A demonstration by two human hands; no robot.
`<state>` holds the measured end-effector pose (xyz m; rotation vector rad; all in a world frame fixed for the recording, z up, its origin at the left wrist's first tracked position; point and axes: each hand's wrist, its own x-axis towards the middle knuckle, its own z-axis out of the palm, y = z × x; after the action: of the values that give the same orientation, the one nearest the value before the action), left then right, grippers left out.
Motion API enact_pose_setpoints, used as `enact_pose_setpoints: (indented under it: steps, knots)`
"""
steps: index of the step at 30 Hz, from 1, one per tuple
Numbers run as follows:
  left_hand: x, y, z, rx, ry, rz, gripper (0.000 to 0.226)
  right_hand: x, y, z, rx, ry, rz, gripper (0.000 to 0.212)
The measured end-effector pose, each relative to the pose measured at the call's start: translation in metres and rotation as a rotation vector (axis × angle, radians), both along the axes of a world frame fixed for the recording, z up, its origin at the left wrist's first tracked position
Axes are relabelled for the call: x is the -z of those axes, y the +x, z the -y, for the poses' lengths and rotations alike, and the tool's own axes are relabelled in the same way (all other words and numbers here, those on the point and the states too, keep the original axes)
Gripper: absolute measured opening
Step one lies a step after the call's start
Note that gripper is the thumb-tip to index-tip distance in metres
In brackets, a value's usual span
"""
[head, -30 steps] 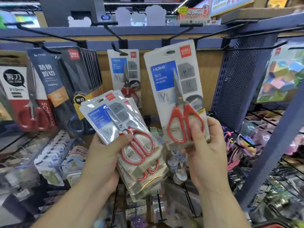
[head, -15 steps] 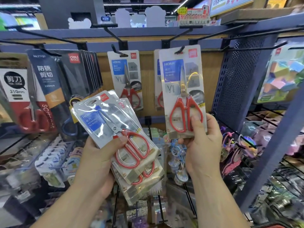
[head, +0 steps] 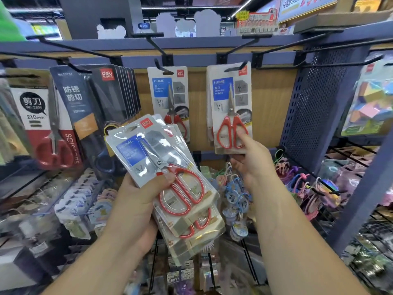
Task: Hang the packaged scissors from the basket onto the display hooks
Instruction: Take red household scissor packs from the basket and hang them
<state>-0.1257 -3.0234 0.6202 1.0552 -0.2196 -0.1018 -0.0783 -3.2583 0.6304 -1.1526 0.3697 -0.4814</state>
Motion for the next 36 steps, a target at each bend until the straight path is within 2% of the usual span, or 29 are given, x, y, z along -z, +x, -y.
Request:
enact_pose_setpoints:
  steps: [3, 4, 7, 8, 12, 14, 19, 24, 27, 33, 36]
  knots:
    - [0.000, 0.001, -0.002, 0.006, -0.005, -0.005, 0.063, 0.008, -0.004, 0.003, 0.026, -0.037, -0.053, 0.055]
    - [0.001, 0.001, -0.001, -0.002, -0.013, -0.009, 0.063, 0.010, -0.010, 0.001, 0.072, -0.062, -0.076, 0.056]
    - [0.003, 0.001, 0.001, -0.022, -0.032, -0.024, 0.055, 0.009, -0.044, -0.020, 0.116, -0.104, -0.076, 0.035]
    - [0.004, 0.001, 0.002, -0.023, -0.034, -0.034, 0.056, 0.009, -0.059, -0.031, 0.047, -0.139, -0.045, 0.033]
    - [0.005, 0.001, 0.011, -0.033, -0.029, -0.043, 0.057, 0.013, -0.103, -0.072, -0.380, -0.476, 0.050, 0.050]
    - [0.004, -0.001, 0.016, -0.042, -0.023, -0.041, 0.057, 0.024, -0.105, -0.080, -0.353, -0.510, 0.067, 0.055]
    - [0.003, -0.007, 0.025, 0.001, -0.056, -0.067, 0.059, 0.034, -0.105, -0.086, -0.168, -0.431, 0.141, 0.034]
    - [0.008, -0.015, 0.027, 0.011, -0.041, -0.075, 0.055, 0.041, -0.104, -0.089, 0.011, -0.207, 0.165, 0.018]
    - [0.014, -0.016, 0.023, 0.003, -0.019, -0.105, 0.055, 0.044, -0.103, -0.091, 0.060, -0.092, 0.157, 0.025]
    - [0.024, -0.015, 0.014, -0.094, 0.013, -0.147, 0.054, 0.053, -0.102, -0.091, 0.003, 0.108, 0.175, 0.031]
    - [0.028, -0.014, 0.012, -0.139, 0.059, -0.156, 0.048, 0.055, -0.103, -0.088, -0.013, 0.144, 0.196, 0.036]
